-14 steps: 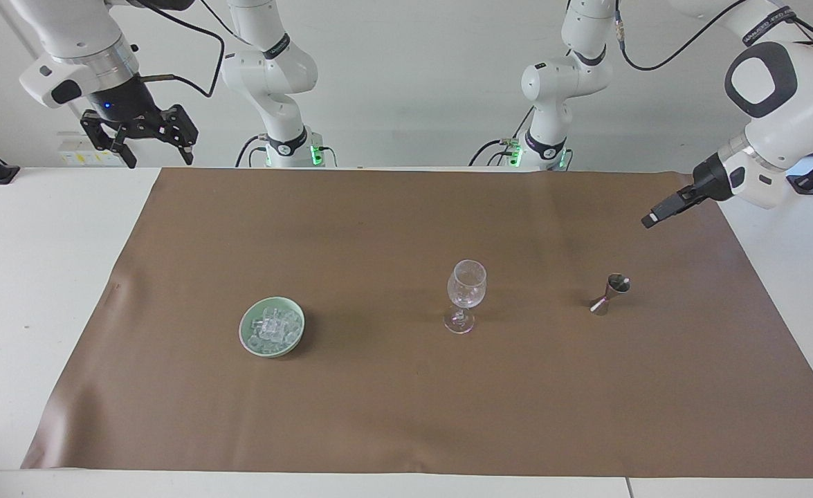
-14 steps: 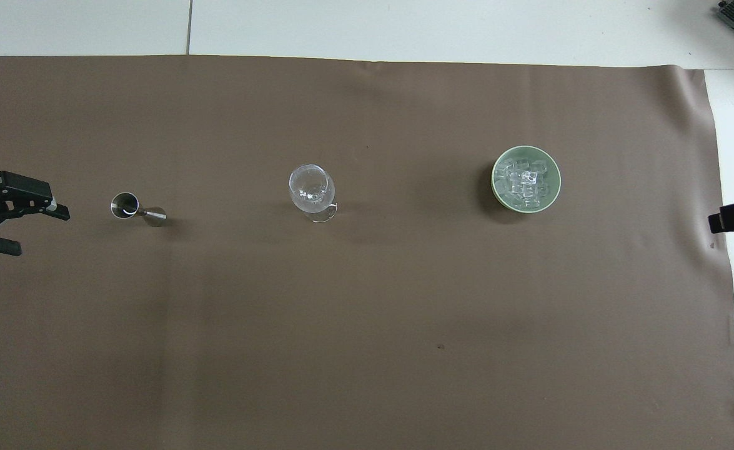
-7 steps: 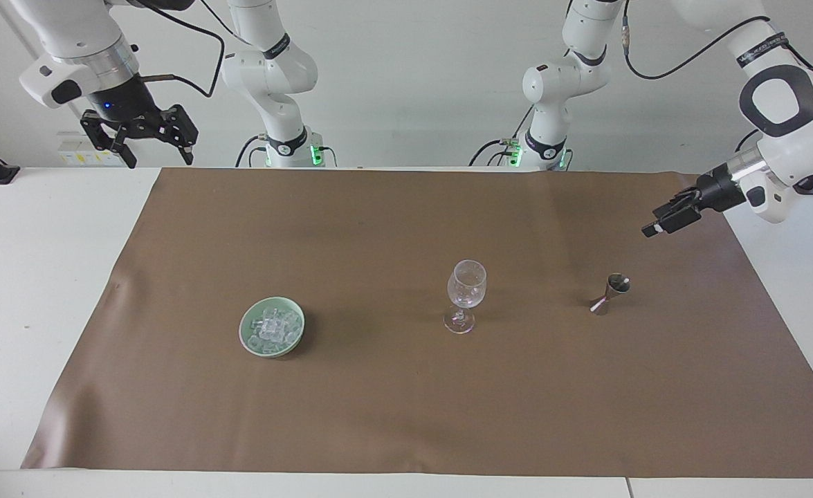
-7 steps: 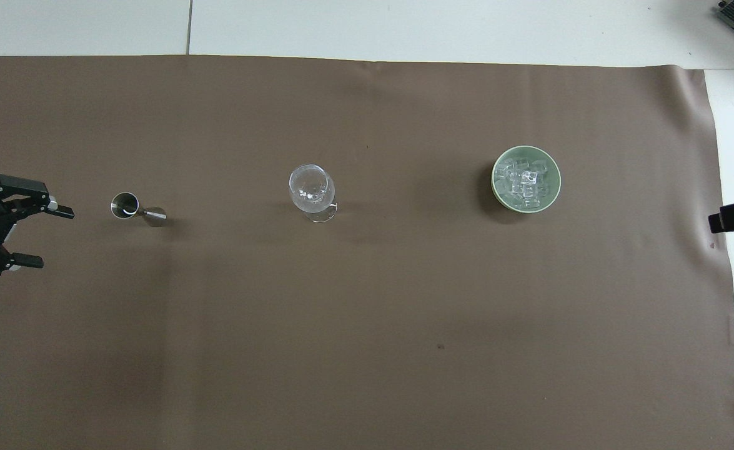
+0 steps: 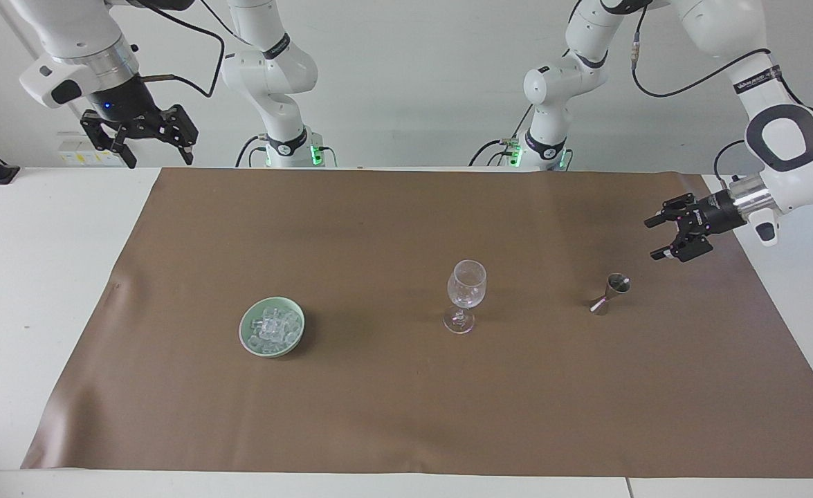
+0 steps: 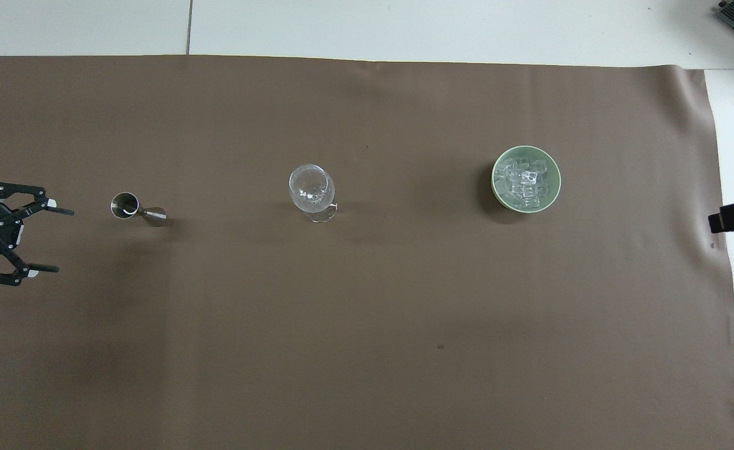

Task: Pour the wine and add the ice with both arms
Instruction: 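Move the left gripper toward the silver cup and open it, then close the left gripper around the silver cup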

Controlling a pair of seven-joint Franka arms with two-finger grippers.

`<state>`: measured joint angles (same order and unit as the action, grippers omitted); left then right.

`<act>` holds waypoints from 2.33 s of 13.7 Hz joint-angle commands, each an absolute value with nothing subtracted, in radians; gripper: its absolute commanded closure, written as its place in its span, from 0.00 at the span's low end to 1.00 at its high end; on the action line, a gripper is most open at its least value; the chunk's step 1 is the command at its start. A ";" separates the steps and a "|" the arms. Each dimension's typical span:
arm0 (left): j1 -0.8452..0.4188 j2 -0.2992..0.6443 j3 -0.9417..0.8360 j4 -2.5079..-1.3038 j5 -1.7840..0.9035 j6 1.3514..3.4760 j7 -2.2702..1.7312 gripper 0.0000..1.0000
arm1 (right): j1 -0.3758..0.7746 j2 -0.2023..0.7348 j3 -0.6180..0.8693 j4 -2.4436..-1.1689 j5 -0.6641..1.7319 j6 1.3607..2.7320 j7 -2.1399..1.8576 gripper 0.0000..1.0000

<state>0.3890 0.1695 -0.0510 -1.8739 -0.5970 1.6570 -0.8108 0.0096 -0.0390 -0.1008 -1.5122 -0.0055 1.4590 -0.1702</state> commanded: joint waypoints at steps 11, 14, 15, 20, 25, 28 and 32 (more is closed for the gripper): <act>0.439 0.239 -0.060 -1.991 -0.868 1.786 -0.917 0.00 | 0.017 -0.049 -0.109 -1.523 0.003 1.457 -0.184 0.00; 0.436 0.267 -0.061 -1.991 -0.900 1.786 -0.913 0.00 | 0.017 -0.049 -0.109 -1.523 0.003 1.457 -0.184 0.00; 0.437 0.271 -0.061 -1.993 -0.932 1.784 -0.913 0.00 | 0.017 -0.049 -0.109 -1.523 0.003 1.457 -0.184 0.00; 0.482 0.305 -0.063 -1.967 -0.988 1.764 -0.869 0.00 | 0.017 -0.049 -0.109 -1.523 0.003 1.457 -0.184 0.00; 0.494 0.374 -0.071 -1.963 -1.126 1.764 -0.795 0.00 | 0.017 -0.048 -0.109 -1.523 0.003 1.457 -0.184 0.00; 0.474 0.402 -0.074 -1.974 -1.199 1.770 -0.769 0.00 | 0.017 -0.049 -0.109 -1.523 0.003 1.457 -0.184 0.00; 0.450 0.416 -0.072 -1.991 -1.221 1.792 -0.701 0.00 | 0.017 -0.049 -0.109 -1.525 0.003 1.457 -0.184 0.00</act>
